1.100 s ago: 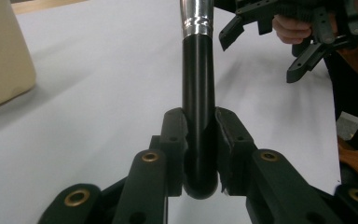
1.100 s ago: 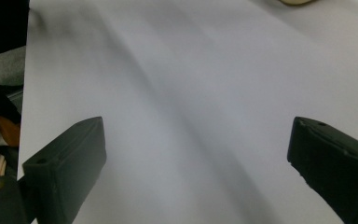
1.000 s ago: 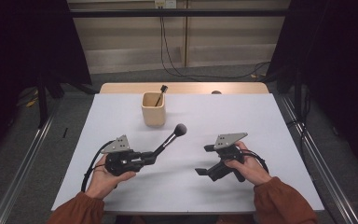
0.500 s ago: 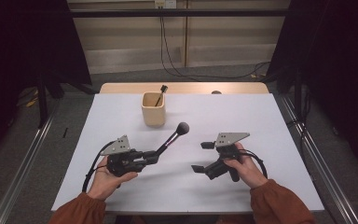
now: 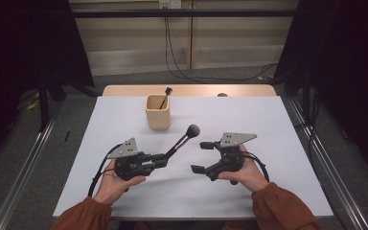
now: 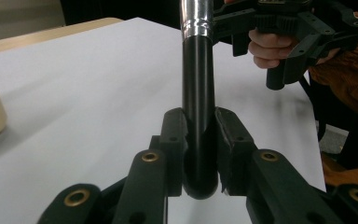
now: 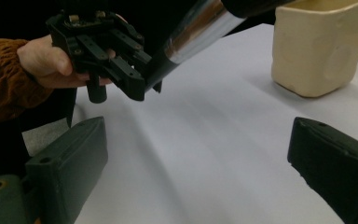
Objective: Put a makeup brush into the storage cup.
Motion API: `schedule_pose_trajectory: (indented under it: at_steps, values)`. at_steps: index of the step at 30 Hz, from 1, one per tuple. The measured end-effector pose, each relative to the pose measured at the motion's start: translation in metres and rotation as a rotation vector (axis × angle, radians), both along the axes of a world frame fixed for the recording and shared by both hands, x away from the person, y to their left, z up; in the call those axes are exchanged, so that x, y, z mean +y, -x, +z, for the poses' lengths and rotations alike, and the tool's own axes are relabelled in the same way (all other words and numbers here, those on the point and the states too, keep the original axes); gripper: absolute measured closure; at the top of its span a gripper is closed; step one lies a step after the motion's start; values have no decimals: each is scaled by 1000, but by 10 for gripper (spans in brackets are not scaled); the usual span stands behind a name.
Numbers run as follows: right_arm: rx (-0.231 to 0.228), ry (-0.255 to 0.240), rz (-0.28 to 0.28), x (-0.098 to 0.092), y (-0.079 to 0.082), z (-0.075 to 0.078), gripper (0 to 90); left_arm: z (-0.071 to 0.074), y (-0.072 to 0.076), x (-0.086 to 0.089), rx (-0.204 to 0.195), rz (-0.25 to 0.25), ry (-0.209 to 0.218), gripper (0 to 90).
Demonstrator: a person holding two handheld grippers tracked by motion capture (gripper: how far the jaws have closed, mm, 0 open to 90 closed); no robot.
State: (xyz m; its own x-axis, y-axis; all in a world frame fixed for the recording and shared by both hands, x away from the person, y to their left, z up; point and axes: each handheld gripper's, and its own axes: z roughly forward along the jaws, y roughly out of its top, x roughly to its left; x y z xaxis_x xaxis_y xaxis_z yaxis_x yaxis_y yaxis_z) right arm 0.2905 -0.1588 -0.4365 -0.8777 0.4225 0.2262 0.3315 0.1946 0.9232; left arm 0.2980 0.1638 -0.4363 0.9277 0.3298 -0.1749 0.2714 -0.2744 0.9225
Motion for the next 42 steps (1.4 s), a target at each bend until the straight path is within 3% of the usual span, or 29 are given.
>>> schedule_pose_trajectory:
  at_steps: [3,6,8,13,21,30,42]
  values:
    - [-6,-19,-7,3,-3,4,45,1,-2,-4,-4,-8,-1,748]
    - [-35,-15,1,7,-5,8,137,2,-6,-10,6,-6,24,749]
    - [-36,-33,0,9,-7,10,144,3,-6,-14,-3,-7,25,748]
    - [-43,-50,-4,9,-7,11,205,2,-3,-19,-18,-30,16,748]
    - [-51,-78,-2,11,-7,10,385,-2,0,-23,-16,-55,-9,748]
    - [-9,-136,6,7,-10,7,590,-8,1,-28,-3,-74,-30,748]
    - [81,-205,54,6,-12,6,697,-11,1,-32,0,-92,-56,735]
